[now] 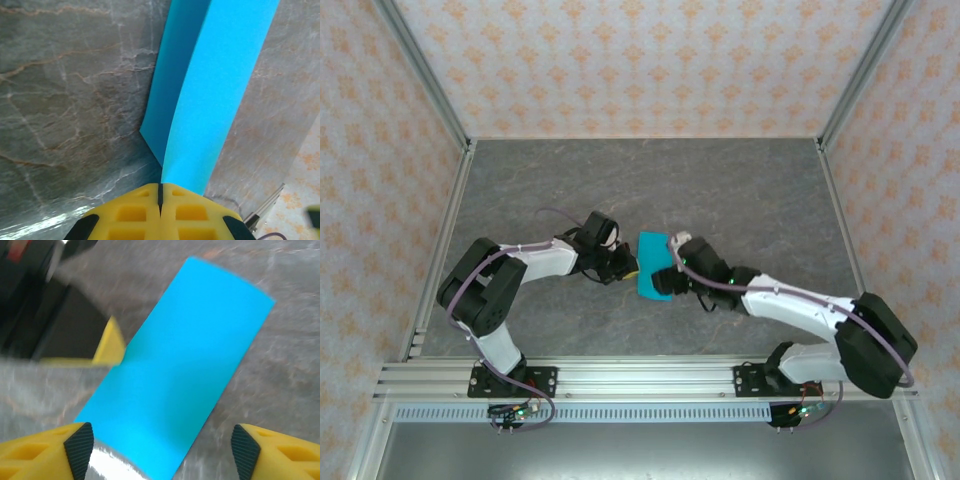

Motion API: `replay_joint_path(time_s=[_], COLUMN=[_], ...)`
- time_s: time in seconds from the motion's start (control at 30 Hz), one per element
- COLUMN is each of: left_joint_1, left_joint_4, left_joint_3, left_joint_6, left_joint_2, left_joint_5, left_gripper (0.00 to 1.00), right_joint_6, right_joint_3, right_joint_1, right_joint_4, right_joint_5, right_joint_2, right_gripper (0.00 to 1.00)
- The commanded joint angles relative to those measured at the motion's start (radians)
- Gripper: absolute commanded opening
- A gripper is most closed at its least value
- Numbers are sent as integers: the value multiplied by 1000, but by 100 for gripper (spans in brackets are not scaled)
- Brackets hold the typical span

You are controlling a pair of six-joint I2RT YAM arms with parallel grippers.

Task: Fold a paper plane with a square sheet of paper (fold left side to right side)
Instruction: Third fold the triangle at the center of the table.

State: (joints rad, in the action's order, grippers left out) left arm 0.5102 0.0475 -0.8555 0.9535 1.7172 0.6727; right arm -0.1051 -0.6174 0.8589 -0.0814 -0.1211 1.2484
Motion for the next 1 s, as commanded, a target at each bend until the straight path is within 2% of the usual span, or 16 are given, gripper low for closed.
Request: replay_joint_path(time_s=[0.0, 0.1, 0.23, 0.4, 0.57, 0.77, 0.97], left_joint_1=[0, 2, 7, 8, 10, 10, 10], left_joint_4=[-43, -51, -46, -38, -30, -23, -18], left_joint_3=[18, 21, 17, 15, 13, 8, 10], left_joint_6=[45, 57, 60, 59, 54, 50, 44], left_joint_2=[-34, -32, -33, -35, -40, -45, -42], left_joint_5=[18, 19, 17, 16, 18, 17, 16], left_gripper=[0, 0, 0, 0, 0, 0, 0], right_joint_6=[89, 117, 173, 222, 246, 266, 287], right_joint_3=[45, 55, 1, -76, -113, -134, -154], right_joint_1=[127, 232, 325, 349, 350, 334, 318], right_joint_4=[9, 28, 34, 74, 128, 154, 146], right_joint_5=[174, 246, 348, 408, 445, 482, 469], right_joint_2=[-25, 14, 147, 296, 351, 387, 387], right_gripper=[79, 80, 80, 78, 73, 59, 38])
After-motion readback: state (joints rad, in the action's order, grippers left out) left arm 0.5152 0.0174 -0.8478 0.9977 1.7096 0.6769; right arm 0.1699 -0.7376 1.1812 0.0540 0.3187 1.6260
